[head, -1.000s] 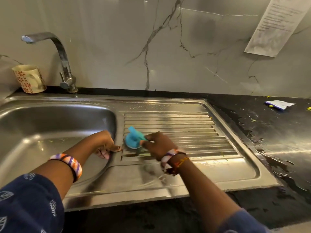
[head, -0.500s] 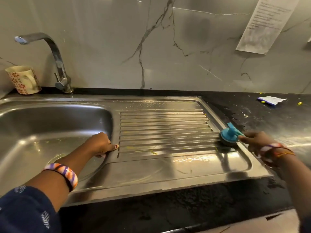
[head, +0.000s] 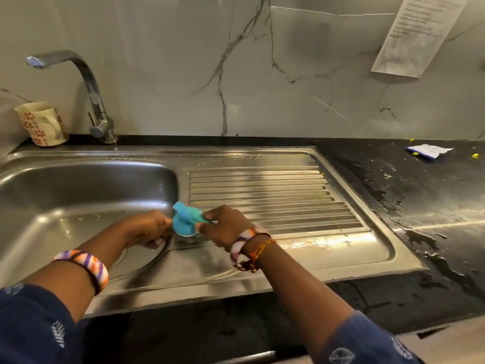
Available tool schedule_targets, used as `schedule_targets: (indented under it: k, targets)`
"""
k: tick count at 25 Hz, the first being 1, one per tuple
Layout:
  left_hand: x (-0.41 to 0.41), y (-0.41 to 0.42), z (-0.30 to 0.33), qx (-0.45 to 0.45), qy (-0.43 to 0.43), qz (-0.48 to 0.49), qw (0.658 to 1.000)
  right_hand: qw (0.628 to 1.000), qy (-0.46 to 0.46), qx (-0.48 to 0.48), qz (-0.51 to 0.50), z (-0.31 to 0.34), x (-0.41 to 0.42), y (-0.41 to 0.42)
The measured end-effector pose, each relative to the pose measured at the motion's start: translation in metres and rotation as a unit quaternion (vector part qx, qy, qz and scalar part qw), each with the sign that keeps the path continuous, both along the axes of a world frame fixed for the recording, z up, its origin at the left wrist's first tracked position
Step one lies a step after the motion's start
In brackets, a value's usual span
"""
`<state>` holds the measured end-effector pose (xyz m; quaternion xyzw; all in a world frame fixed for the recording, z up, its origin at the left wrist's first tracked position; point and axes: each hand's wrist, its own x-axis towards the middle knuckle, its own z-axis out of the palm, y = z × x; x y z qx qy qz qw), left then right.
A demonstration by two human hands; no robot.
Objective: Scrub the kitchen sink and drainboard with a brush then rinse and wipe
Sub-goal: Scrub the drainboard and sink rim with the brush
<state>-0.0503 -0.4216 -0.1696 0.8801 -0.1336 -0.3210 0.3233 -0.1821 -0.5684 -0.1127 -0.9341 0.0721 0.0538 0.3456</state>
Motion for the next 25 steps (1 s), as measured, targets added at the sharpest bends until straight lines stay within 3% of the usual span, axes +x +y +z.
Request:
schedule_targets:
  k: [4,7,11,14,18,21,25]
  targets:
    - [-0.001,-0.001,0.004,0.033,-0.022,-0.038,0.998,0.995,0.052,0.076,-0.028,0.013,-0.037,-0.038]
    - [-0.003,-0.002,0.009,0.038,-0.031,-0.054,0.997,0.982,0.098,0.057,-0.148,0.027,-0.086,-0.119]
    - [-0.008,-0.003,0.010,0.044,-0.033,-0.059,0.997,0.928,0.094,0.022,-0.359,0.039,-0.145,-0.215]
    - [-0.007,-0.001,0.010,0.038,-0.035,-0.058,0.997,0.907,0.093,0.070,-0.404,0.041,-0.157,-0.223]
    - [-0.006,-0.001,0.010,0.035,-0.029,-0.062,0.997,0.954,0.114,0.095,-0.262,0.032,-0.112,-0.148]
    - [-0.008,0.001,0.011,0.022,-0.025,-0.057,0.998,0.990,0.045,0.098,-0.088,0.010,-0.052,-0.054]
    - [-0.012,0.006,0.007,-0.019,-0.017,-0.054,0.998,1.000,0.011,0.000,-0.006,0.001,-0.016,0.001]
